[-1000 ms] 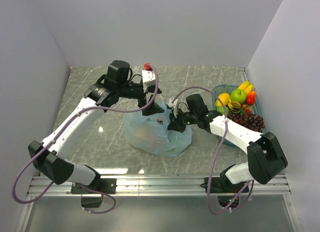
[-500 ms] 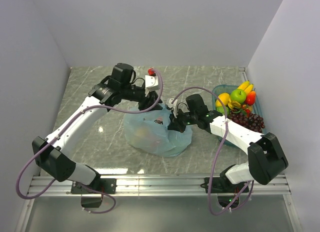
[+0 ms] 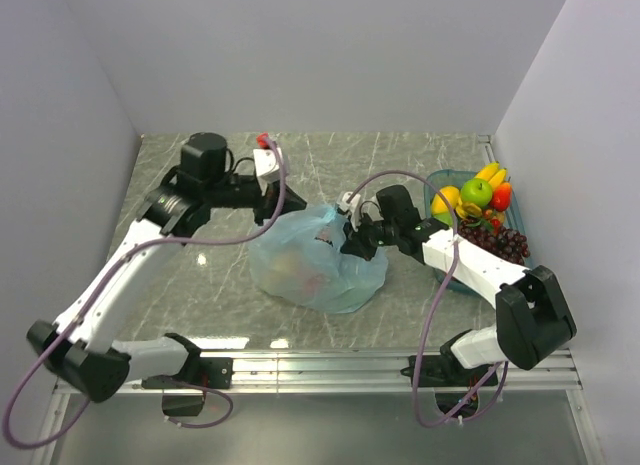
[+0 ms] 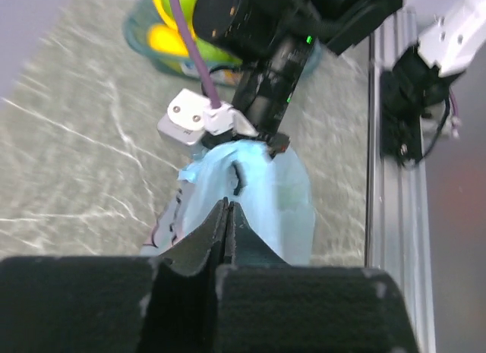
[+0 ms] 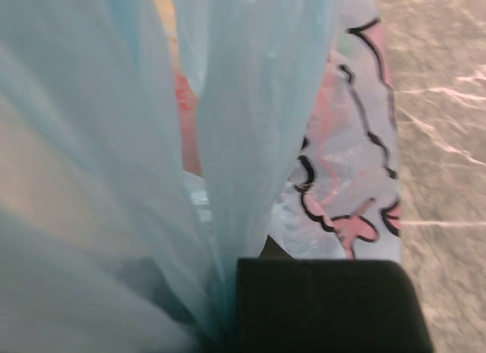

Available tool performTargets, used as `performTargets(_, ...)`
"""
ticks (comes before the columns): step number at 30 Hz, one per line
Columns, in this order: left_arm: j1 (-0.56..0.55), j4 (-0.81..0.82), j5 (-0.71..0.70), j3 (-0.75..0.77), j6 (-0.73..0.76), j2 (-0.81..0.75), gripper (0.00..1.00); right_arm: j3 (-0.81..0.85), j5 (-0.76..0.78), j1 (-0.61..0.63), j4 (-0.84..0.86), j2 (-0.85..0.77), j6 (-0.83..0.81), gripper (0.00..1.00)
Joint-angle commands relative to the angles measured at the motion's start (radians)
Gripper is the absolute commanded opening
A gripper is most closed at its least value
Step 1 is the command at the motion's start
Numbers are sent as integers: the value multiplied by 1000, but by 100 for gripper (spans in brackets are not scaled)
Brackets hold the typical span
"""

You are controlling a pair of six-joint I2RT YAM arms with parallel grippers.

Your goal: Place the fake fruits into the plastic bag and tie a complex knot

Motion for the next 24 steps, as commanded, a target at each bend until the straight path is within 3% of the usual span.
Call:
performTargets(1,1,133,-53,-50,-109,-93,1,65,5,-22,-8,-10,-10,0)
performTargets(2,1,135,-70,-53,-116,-96,15,68,-1,-21,-7,-13,-12,0)
performTargets(4,-5,78,-63,-17,-87,-73,54,75,-27,-21,-19,-19,-12,0)
performTargets(5,-14,57,-66,3,-52,-61,80,83,-33,-19,-22,-17,-10,0)
performTargets(7,-51,-15,-86,68,-11,-18,85,88,-38,-18,-33,-20,-15,0)
performTargets(8,-63,-34,-100,84,18,-3,95,91,-38,-16,-36,-20,-18,0)
performTargets(10,-91,-57,-141,121,39,36,99,91,-41,-16,-43,-23,-27,0)
performTargets(17,-116,-32,-256,154,80,126,99,78,-43,-9,-56,-39,-55,0)
performTargets(24,-117,-52,-249,168,112,181,99,57,-43,-7,-48,-54,-69,0)
